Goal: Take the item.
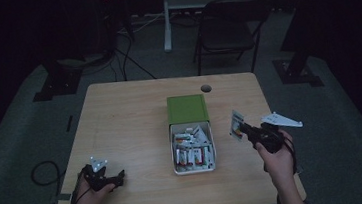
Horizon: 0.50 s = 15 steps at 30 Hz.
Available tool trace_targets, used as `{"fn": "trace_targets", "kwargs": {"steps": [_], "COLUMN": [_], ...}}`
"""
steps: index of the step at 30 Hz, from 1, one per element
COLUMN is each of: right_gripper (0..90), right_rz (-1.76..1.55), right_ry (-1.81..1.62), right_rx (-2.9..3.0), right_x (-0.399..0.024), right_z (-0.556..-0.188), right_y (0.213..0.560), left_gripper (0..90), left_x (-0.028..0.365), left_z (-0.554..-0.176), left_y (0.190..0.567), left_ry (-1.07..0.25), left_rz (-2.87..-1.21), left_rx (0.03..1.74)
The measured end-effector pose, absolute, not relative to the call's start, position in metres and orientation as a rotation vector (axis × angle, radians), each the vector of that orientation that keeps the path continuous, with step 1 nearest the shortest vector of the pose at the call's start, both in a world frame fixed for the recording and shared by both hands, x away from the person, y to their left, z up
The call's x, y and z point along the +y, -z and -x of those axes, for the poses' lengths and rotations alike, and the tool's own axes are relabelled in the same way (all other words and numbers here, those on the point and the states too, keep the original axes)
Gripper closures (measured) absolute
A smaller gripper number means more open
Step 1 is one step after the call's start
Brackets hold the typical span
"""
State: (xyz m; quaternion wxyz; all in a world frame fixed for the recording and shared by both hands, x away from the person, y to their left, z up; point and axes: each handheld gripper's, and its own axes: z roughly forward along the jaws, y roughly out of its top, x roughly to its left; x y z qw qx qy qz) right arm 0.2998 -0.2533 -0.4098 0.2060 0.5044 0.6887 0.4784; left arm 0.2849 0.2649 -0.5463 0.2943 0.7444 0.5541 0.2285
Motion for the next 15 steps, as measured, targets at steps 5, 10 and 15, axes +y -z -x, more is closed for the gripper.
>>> {"fn": "trace_targets", "kwargs": {"steps": [5,10,15], "right_gripper": [90.0,90.0,90.0], "right_rz": [-1.430,-1.465,-1.505], "right_ry": [-1.301,-1.271,-1.246], "right_rx": [1.918,1.915,1.916], "right_x": [-0.259,-0.267,-0.275], "right_z": [-0.302,-0.305,-0.308], "right_y": [0.421,0.434,0.447], "left_gripper": [4.8,4.8,4.7], "left_x": [0.265,0.265,0.265], "left_z": [-0.285,-0.285,-0.285], "left_y": [0.546,0.546,0.546], "left_ry": [-0.608,-0.609,-0.608], "left_rz": [-1.981,-1.979,-1.981], "left_rx": [1.476,1.476,1.476]}}
